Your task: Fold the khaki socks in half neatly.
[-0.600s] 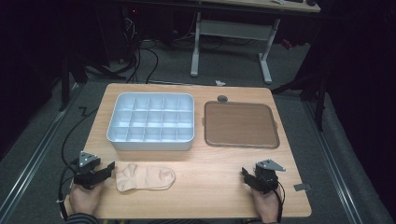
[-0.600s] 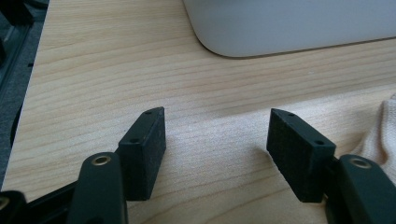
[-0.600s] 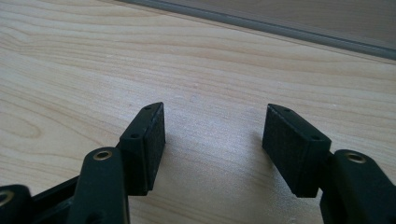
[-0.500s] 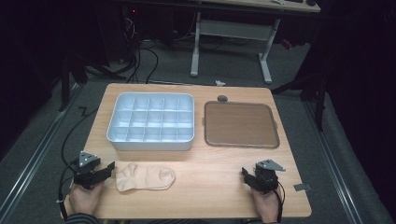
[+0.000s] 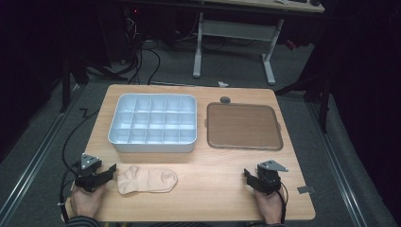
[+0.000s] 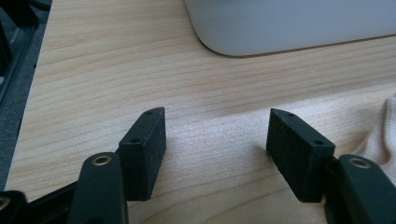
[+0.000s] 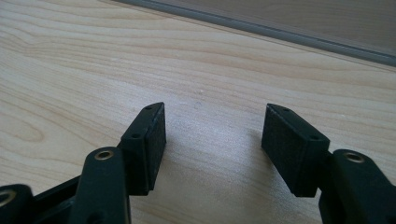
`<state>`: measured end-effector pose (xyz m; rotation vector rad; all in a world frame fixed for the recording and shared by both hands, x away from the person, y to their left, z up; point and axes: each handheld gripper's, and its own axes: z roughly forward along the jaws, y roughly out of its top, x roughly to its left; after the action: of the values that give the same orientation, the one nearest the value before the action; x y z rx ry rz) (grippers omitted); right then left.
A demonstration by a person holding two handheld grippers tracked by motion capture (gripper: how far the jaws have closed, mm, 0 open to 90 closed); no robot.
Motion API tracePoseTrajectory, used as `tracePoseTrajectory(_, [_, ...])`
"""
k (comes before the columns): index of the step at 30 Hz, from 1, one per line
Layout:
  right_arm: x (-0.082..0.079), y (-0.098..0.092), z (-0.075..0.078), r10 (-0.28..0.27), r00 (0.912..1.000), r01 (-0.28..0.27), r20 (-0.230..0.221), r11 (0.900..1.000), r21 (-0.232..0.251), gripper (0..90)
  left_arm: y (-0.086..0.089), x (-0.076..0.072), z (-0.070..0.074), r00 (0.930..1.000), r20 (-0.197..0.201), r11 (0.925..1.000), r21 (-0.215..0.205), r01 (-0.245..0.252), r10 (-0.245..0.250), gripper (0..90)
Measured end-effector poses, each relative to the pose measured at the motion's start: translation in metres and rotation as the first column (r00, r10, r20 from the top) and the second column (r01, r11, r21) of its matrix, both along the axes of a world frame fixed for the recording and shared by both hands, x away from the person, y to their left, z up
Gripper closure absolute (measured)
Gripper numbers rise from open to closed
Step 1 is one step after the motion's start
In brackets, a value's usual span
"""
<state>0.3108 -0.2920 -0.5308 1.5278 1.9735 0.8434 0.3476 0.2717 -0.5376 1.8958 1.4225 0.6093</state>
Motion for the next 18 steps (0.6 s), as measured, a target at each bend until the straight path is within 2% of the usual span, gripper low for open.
tracePoseTrajectory(9, [0.0016, -0.0001, 0.0002, 0.029, 0.9996, -0.029, 0.001, 1.000, 0.000, 42.9, 0.0014, -0.0005, 0.0001, 0.9999, 0.000, 0.9998, -0.017, -0.010, 0.010, 39.6])
tracePoseTrajectory(12, [0.0022, -0.0005, 0.0003, 0.041, 0.9992, -0.041, 0.004, 0.999, -0.001, 46.4, 0.0008, -0.0008, 0.0001, 1.0000, 0.001, 0.9999, -0.011, -0.009, 0.009, 39.7])
tracePoseTrajectory(18, [0.0029, 0.0014, 0.0005, 0.058, 0.9983, -0.058, 0.007, 0.998, -0.005, 51.0, 0.0030, -0.0013, 0.0003, 0.9999, 0.000, 0.9996, -0.025, -0.012, 0.012, 41.6])
